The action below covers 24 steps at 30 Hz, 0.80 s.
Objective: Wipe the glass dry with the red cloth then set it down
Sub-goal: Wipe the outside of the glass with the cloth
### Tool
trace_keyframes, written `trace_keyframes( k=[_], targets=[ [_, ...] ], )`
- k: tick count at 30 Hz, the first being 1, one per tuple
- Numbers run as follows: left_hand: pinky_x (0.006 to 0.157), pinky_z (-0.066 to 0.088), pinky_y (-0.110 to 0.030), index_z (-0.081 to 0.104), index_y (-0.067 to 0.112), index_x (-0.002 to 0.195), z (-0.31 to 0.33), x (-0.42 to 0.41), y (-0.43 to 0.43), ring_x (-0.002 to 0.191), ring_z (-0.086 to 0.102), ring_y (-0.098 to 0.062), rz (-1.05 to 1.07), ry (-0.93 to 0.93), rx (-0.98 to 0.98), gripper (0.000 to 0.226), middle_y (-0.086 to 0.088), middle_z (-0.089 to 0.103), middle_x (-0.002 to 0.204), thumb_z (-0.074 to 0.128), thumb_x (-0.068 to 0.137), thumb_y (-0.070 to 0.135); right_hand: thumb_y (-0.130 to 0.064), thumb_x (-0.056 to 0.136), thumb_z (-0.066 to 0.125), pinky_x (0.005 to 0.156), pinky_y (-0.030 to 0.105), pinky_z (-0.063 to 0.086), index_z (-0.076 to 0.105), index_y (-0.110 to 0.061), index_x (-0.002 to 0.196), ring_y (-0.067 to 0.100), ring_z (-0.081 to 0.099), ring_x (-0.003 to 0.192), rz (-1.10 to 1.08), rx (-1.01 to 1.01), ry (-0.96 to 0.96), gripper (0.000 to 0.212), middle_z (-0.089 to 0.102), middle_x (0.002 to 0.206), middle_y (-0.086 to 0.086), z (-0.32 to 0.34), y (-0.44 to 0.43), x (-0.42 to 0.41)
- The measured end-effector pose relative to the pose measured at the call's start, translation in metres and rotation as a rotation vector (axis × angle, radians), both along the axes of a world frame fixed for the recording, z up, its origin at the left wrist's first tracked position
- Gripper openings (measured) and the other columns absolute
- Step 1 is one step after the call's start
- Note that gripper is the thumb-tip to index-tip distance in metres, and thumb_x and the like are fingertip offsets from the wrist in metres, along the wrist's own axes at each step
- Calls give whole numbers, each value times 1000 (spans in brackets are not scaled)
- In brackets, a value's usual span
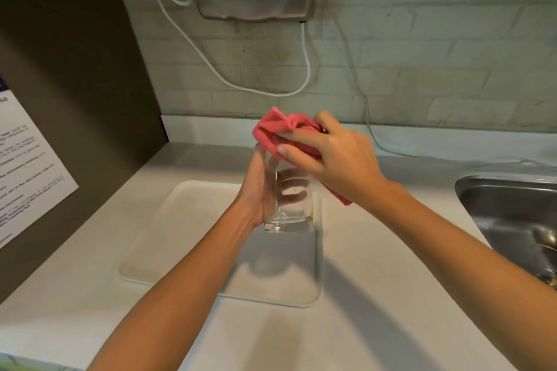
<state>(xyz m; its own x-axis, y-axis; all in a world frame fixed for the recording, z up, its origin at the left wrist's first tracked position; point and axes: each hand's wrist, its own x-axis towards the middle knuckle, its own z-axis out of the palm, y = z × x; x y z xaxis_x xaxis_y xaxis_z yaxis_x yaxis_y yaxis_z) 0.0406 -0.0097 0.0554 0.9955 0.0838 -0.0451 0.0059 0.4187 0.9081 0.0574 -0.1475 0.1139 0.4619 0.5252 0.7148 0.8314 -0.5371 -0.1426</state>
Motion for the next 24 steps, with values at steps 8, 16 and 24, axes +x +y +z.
trace_keyframes(
  k=[8, 16, 24],
  targets=[
    [65, 53, -37, 67, 16, 94, -4, 6, 11, 77, 64, -24, -105, -38, -119, 64, -9, 69, 80, 47, 76, 74, -56, 81, 48, 46, 22, 25, 68, -32, 83, 23, 56, 54, 51, -87, -42, 31, 55, 80, 1, -20, -4, -12],
    [72, 57, -39, 63, 12, 104, 1, 3, 16, 75, 69, -25, -118, -1, -234, 73, -11, 71, 84, 47, 72, 76, -53, 82, 50, 42, 21, 29, 68, -31, 95, 16, 50, 53, 220, -210, -143, 31, 58, 86, 4, -33, -8, -8],
    [92, 48, -47, 61, 11, 115, 8, 7, 11, 101, 61, -34, -43, -38, -233, 73, -19, 64, 112, 50, 75, 71, -54, 83, 47, 55, 26, 44, 59, -40, 115, 19, 54, 65, 108, 67, 61, 37, 48, 87, -1, -20, 0, -4]
  ],
)
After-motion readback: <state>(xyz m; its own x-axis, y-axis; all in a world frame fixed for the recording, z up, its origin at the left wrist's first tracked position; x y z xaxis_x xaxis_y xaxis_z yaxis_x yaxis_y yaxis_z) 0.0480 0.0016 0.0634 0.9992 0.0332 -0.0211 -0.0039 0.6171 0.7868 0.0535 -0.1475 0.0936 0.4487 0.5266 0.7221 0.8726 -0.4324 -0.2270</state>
